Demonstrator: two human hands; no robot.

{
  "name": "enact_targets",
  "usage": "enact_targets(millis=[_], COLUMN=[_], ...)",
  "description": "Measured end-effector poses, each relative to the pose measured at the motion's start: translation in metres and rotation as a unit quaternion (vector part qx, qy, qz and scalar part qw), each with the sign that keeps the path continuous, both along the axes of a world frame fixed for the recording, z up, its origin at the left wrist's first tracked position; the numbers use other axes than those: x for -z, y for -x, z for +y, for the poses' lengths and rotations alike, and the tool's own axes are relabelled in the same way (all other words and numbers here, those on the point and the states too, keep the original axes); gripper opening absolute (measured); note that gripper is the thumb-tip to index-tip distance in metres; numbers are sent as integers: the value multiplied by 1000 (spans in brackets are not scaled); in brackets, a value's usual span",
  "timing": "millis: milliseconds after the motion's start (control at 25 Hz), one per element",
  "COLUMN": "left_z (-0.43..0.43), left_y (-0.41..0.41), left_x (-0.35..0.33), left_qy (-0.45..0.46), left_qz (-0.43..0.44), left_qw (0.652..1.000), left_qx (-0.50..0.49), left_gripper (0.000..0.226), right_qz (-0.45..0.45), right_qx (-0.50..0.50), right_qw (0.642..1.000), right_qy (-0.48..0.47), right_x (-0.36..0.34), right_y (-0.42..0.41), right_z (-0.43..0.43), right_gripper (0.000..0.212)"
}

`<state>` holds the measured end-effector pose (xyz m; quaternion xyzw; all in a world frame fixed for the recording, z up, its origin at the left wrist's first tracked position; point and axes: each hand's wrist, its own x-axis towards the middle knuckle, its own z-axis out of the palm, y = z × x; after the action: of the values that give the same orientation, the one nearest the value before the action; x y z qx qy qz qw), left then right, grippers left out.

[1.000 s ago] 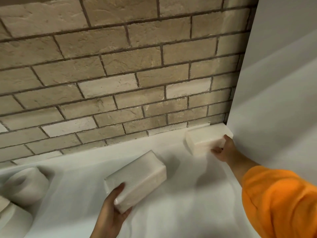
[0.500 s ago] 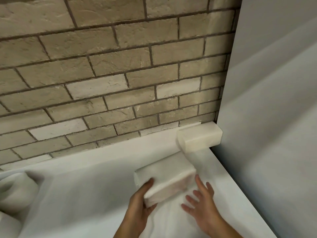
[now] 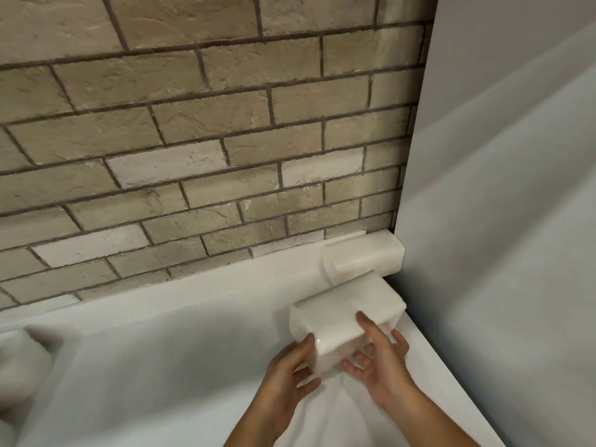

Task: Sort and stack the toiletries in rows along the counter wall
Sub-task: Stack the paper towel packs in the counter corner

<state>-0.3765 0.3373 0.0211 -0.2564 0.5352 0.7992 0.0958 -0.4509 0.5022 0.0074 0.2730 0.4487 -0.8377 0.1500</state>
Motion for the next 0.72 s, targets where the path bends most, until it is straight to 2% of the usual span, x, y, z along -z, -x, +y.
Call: enact_targets(millis=[120, 280, 320, 560, 720], left_z=[-26, -69, -78, -108, -119], left_y=[-5, -16, -19, -46, -62], left_x=[5, 9, 9, 6, 5], left_qy=[17, 1, -3, -10, -2], left_qz=[-29, -35, -34, -48, -51], left_qw=[997, 986, 984, 972, 966], left_qx=[-73, -162, -175, -230, -255], left_gripper=[64, 28, 21, 20, 19], right_qz=[-22, -42, -42, -39, -42], right_qx=[54, 135, 137, 128, 84], right_qw=[998, 989, 989, 985, 973], right_qy=[-12, -35, -46, -111, -210], right_x=[5, 5, 6, 22, 16], right_y=[40, 90, 100, 135, 128], right_z=[9, 21, 24, 25, 23], right_gripper=[97, 96, 96, 99, 107])
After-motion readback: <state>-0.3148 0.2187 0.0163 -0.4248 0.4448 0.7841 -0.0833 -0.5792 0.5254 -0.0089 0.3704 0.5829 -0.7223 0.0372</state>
